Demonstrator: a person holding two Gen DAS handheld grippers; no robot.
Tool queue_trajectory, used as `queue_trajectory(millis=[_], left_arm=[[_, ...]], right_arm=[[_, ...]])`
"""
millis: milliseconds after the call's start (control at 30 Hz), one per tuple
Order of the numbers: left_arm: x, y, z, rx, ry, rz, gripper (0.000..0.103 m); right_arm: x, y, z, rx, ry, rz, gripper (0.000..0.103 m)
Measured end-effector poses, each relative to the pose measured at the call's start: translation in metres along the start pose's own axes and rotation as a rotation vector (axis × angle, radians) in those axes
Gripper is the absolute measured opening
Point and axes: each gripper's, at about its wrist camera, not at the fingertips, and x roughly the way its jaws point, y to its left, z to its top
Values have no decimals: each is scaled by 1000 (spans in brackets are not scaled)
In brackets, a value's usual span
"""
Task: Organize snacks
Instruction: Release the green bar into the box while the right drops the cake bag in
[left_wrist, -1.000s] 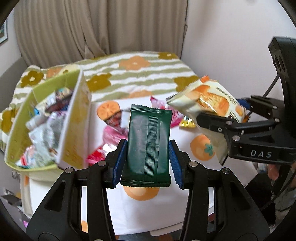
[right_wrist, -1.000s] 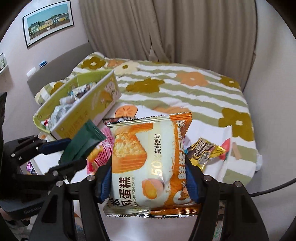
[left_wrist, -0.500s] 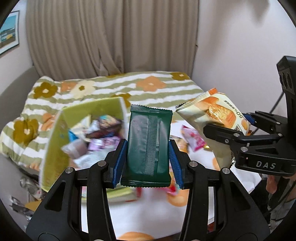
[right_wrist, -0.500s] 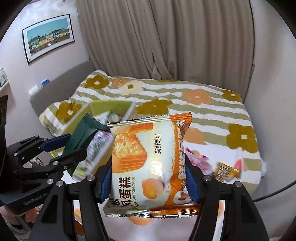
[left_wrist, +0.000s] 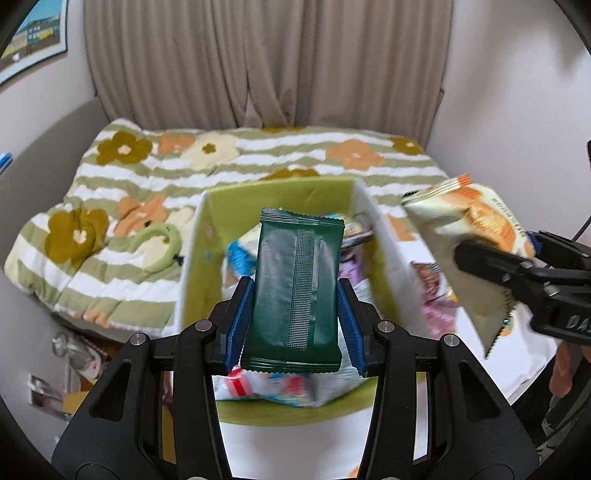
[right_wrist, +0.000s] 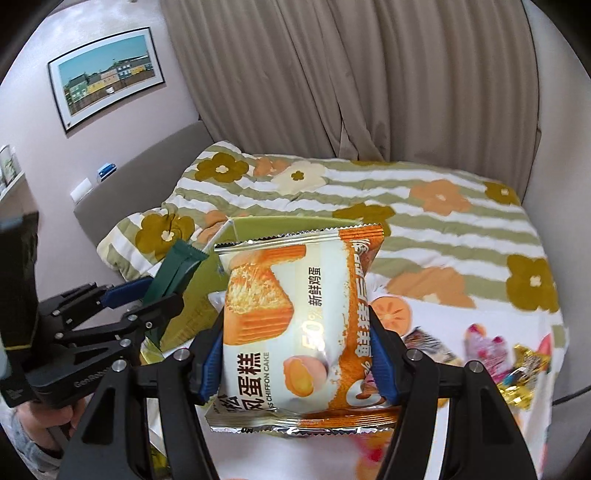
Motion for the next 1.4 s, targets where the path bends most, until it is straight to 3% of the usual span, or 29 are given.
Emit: queue_trajectory(millis=[333,400,433,467,567,700,1100,1133,1167,1233,1400], left_arm=[[54,43,-13,-44,140,-50,44],[59,44,-16,-47,141,-46,74],[60,45,-18,-52,135,-17,101],[57,44,-19,-59,120,-10,103],[51,49,-20,-91,107,-19,103],[52,51,-20,-79,134,26,103],[36,63,-11,-117,93,103,103],[35,64,-12,-122,91,107,103],[33,66,-13,-127,91,113,103],[30,68,-16,-133,91,121,103],[22,72,-29,-163,91,119,103]], right_arm=[[43,21,6,65,70,-21,61],[49,21,8,60,81,-18,61],[53,21,9,58,86,-10,61],[56,20,10,56,89,-6,61],[64,18,13,45,99,8,61],[71,20,13,44,120,32,61],[109,36,34,19,148,90,63],[110,36,34,27,147,103,68],[111,35,34,35,143,114,84],[108,33,33,54,121,140,103],[96,36,26,16,74,128,103]])
